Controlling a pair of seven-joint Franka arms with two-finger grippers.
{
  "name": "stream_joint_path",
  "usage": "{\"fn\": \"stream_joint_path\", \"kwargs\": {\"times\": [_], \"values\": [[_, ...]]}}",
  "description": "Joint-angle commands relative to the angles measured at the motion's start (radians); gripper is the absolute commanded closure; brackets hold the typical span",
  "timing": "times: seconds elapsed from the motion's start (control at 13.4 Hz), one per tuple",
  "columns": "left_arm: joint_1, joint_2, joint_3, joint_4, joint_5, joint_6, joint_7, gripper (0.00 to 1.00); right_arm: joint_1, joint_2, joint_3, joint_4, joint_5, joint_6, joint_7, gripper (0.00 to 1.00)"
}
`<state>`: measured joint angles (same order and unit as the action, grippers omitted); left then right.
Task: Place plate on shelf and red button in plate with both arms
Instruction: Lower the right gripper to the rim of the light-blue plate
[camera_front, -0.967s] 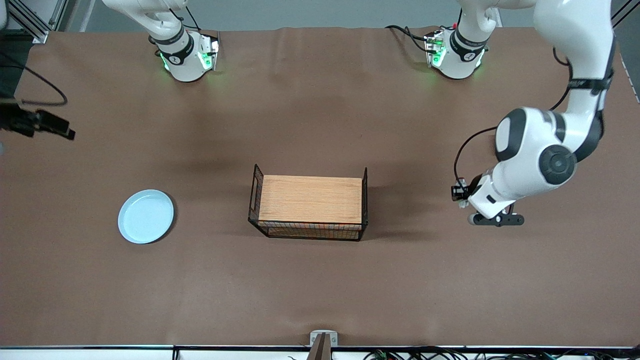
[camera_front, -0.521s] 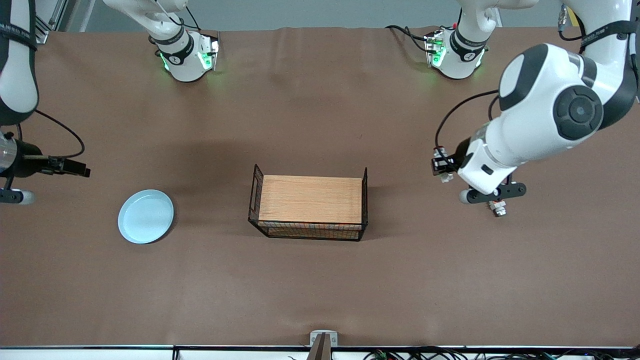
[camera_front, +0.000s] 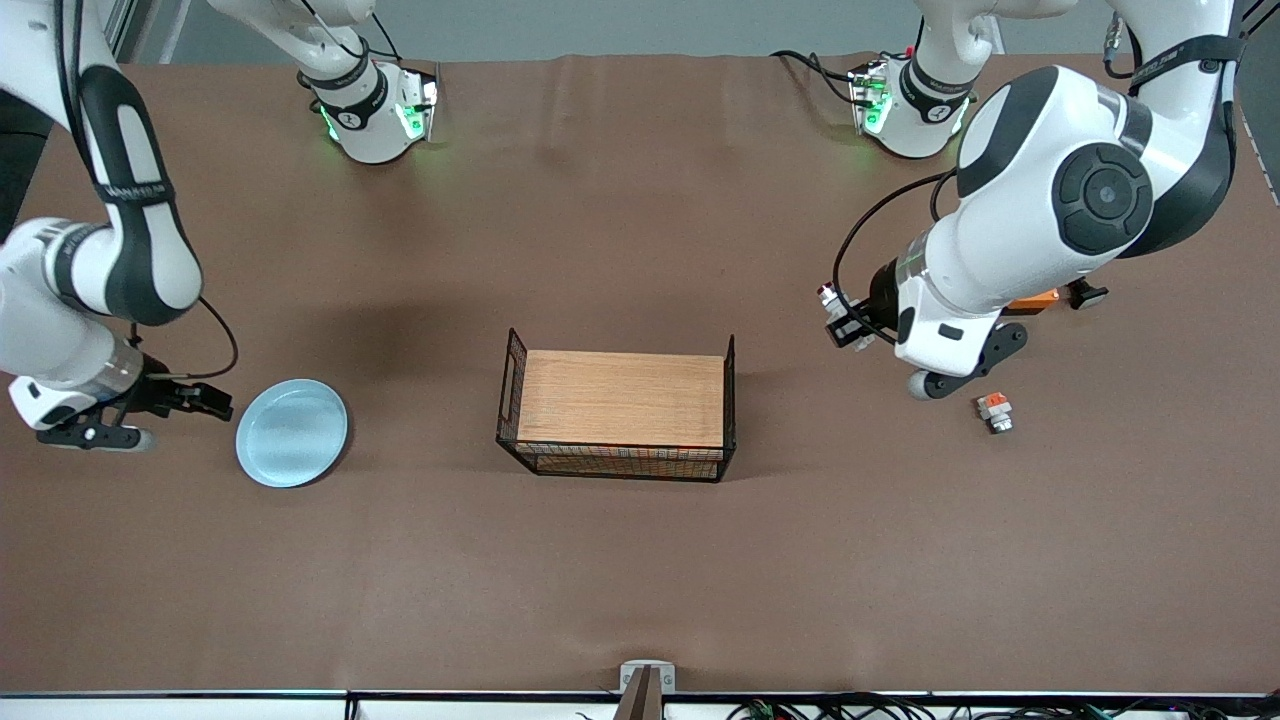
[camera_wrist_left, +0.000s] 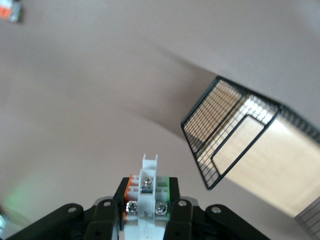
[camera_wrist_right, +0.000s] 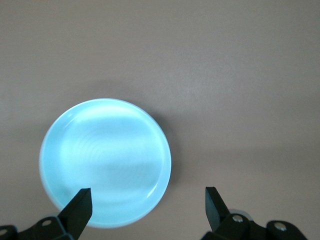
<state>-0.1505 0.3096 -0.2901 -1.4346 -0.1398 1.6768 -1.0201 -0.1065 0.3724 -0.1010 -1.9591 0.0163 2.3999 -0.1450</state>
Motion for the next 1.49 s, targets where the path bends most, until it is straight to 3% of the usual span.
{"fn": "stream_joint_path", "kwargs": {"times": [0.0, 0.3, 0.6, 0.74, 1.12, 1.19, 1.41], "values": [[0.008, -0.006, -0.009, 0.048, -0.010, -0.022, -0.136, 0.70, -0.025, 0.069, 0.014, 0.011, 0.008, 0.082, -0.016, 0.00], [0.009, -0.007, -0.011, 0.054, -0.020, -0.020, -0.260, 0.70, -0.035, 0.158, 0.017, 0.003, 0.010, 0.211, -0.027, 0.00], [0.005, -0.006, -0.014, 0.054, -0.027, -0.012, -0.348, 0.70, -0.048, 0.218, 0.018, 0.003, 0.011, 0.254, -0.027, 0.04], [0.006, -0.006, -0.029, 0.056, -0.027, -0.011, -0.368, 0.71, -0.053, 0.223, 0.018, 0.000, 0.011, 0.252, -0.027, 0.21], [0.003, -0.009, -0.034, 0.060, -0.027, 0.000, -0.422, 0.70, -0.082, 0.220, 0.058, -0.012, 0.017, 0.240, -0.024, 0.90], [0.005, -0.009, -0.040, 0.066, -0.026, 0.000, -0.426, 0.70, -0.088, 0.217, 0.067, -0.012, 0.017, 0.237, -0.022, 0.99], [0.011, -0.009, -0.043, 0.066, -0.024, 0.000, -0.426, 0.70, -0.087, 0.162, 0.083, 0.002, 0.017, 0.135, -0.019, 1.00]]}}
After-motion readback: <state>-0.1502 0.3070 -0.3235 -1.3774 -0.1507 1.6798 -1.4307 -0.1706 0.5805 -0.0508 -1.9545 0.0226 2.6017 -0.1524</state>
